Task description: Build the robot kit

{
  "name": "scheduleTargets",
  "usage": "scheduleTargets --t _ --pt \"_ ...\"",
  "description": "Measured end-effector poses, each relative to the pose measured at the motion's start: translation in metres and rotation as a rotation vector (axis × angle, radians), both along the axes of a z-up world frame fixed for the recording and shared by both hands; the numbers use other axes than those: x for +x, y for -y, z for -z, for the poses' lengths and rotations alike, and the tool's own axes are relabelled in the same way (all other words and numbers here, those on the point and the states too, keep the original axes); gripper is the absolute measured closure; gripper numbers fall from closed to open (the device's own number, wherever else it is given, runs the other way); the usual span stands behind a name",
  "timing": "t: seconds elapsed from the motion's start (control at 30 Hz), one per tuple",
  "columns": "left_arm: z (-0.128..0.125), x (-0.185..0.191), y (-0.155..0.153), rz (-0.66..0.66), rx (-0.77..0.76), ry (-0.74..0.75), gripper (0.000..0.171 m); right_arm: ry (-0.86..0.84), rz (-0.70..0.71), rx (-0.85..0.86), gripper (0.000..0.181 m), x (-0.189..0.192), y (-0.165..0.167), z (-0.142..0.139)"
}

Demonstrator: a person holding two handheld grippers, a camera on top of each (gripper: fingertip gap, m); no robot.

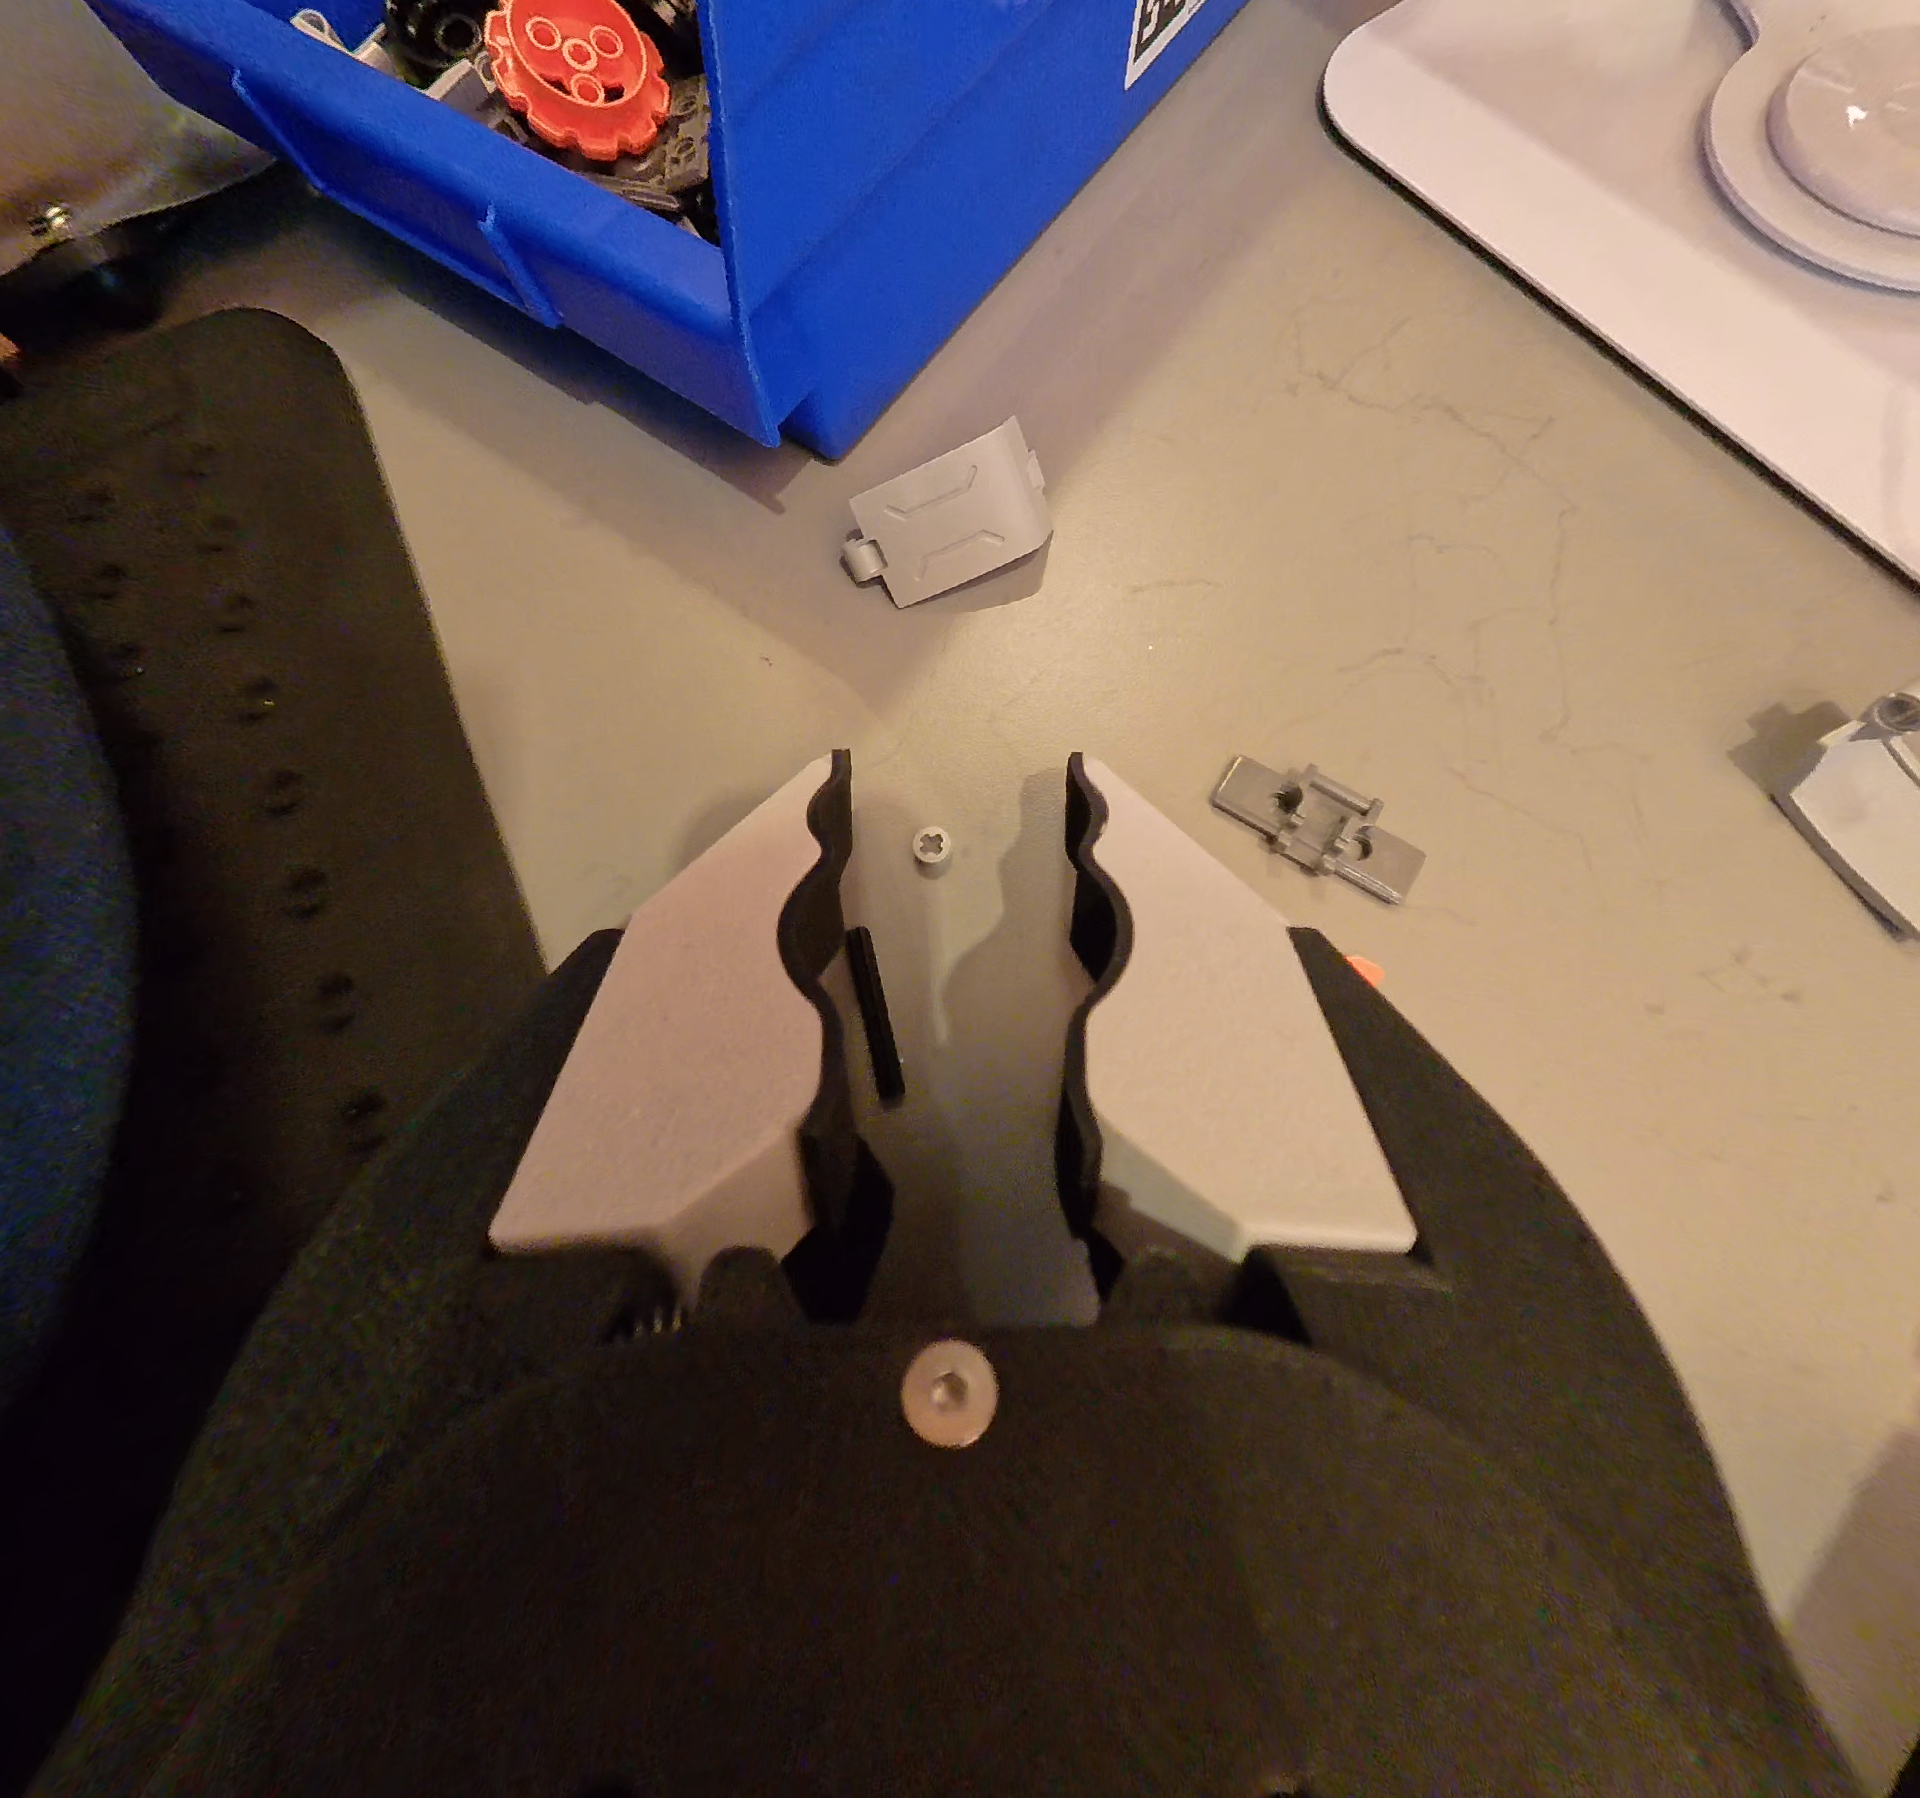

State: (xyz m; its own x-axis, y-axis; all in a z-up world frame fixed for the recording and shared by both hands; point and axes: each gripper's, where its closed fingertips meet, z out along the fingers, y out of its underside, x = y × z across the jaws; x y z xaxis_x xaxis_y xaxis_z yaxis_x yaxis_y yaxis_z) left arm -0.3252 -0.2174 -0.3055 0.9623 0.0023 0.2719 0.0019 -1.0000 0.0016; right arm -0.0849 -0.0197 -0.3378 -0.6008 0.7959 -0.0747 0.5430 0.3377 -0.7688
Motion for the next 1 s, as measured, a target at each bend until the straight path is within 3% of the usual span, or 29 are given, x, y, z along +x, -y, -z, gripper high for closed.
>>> scheduleTargets --t 0.07,0.27,0.37,0.53,0.67,0.73,0.8,0.87,0.93,1.0 --pt "-0.005 -0.002 0.009 -0.006 -0.010 -0.021 0.118 -0.003 0.002 -0.001 0.142 0.000 0.000 0.000" --pt "-0.008 0.003 0.027 -0.006 -0.041 -0.070 0.109 -0.016 0.000 0.001 0.142 0.000 0.000 -0.002" --pt "-0.021 0.011 0.028 0.001 -0.009 -0.094 0.110 -0.024 0.001 0.000 0.142 0.000 0.000 -0.003" --pt "-0.044 0.021 0.022 0.010 0.026 -0.167 0.090 -0.046 0.009 0.000 0.138 -0.002 -0.001 -0.006" --pt "-0.063 0.052 -0.030 0.045 0.156 -0.178 0.064 -0.083 0.030 -0.021 0.125 -0.006 -0.003 -0.013" --pt "-0.068 0.081 -0.071 0.050 0.248 -0.159 0.057 -0.125 0.059 -0.043 0.113 -0.009 -0.007 -0.022" --pt "-0.074 0.099 -0.119 0.037 0.368 -0.225 0.035 -0.192 0.095 -0.061 0.093 -0.014 -0.013 -0.036" --pt "-0.078 0.139 -0.159 0.013 0.454 -0.174 0.037 -0.192 0.105 -0.065 0.075 -0.014 -0.017 -0.047" --pt "-0.078 0.176 -0.194 0.008 0.518 -0.138 0.023 -0.229 0.110 -0.067 0.067 -0.013 -0.025 -0.066" --pt "-0.080 0.194 -0.223 -0.015 0.571 -0.172 0.019 -0.224 0.132 -0.044 0.058 -0.012 -0.038 -0.074"
